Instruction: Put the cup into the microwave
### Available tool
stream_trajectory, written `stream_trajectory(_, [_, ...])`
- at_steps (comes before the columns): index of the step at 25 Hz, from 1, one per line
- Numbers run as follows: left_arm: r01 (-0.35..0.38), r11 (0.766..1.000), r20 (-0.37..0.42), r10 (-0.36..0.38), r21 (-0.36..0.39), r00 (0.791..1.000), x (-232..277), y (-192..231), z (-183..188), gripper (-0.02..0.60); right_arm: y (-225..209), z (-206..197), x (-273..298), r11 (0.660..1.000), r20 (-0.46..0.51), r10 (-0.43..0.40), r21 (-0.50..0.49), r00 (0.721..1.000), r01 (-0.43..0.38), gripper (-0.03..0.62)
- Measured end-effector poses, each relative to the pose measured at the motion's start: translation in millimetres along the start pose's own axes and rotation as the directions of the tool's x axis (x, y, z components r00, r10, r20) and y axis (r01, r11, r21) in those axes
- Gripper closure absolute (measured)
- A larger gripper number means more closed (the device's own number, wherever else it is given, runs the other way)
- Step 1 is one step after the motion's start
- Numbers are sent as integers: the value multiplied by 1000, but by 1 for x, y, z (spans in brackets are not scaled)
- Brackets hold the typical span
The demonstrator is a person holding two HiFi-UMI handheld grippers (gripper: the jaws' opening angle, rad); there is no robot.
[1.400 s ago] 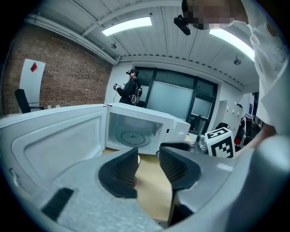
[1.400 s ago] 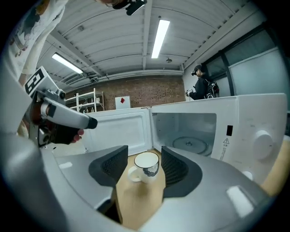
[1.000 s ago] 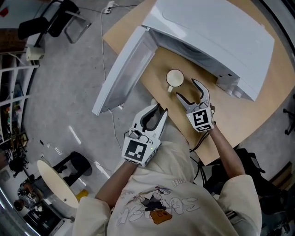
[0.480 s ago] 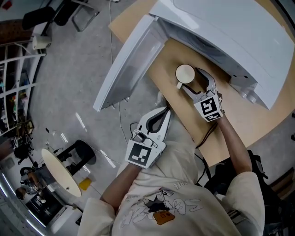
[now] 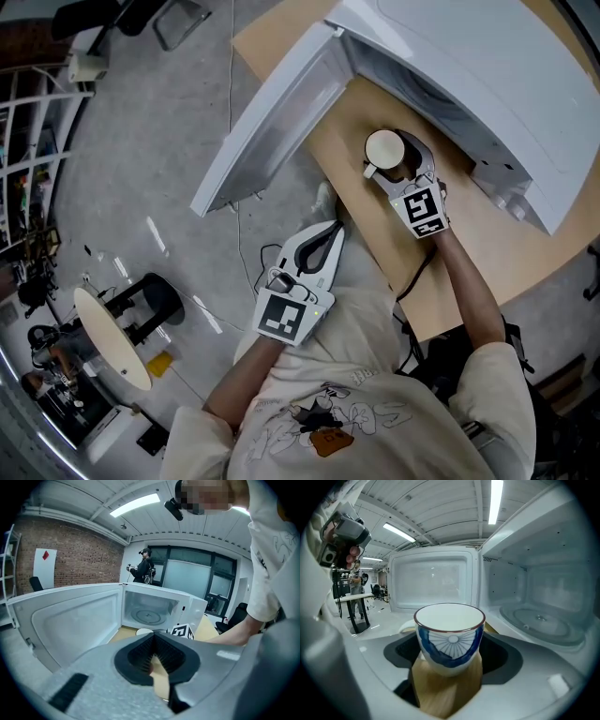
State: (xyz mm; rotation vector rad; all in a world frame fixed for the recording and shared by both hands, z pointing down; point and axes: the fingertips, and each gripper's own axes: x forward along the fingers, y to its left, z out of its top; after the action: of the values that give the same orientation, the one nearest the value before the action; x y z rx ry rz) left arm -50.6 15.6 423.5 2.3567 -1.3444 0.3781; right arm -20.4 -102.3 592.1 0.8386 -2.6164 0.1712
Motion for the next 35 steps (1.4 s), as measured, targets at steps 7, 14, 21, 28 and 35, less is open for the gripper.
stream_trajectory(7, [11, 1000, 5, -11, -8, 1000, -4, -1, -2, 578, -15, 0, -9, 994, -3, -79, 76, 997, 79, 207])
stream_trajectory(14, [42, 999, 32, -41, -29, 999, -4, -4, 7, 578, -41, 31, -25, 973, 19, -199, 125, 980, 195, 207])
stream_trajectory(21, [74, 997, 58, -74, -6, 996, -12, -2, 19, 578, -92, 59, -30, 917, 38, -381, 143, 924, 372, 207])
stream_trajectory(28, [62, 998, 64, -64, 30, 996, -21, 21, 28, 578, -147, 71, -27, 842, 41, -519, 193, 854, 503, 207])
stream_trajectory(35, [59, 997, 73, -62, 50, 995, -25, 40, 41, 578, -190, 65, -26, 759, -27, -619, 233, 785, 607, 207])
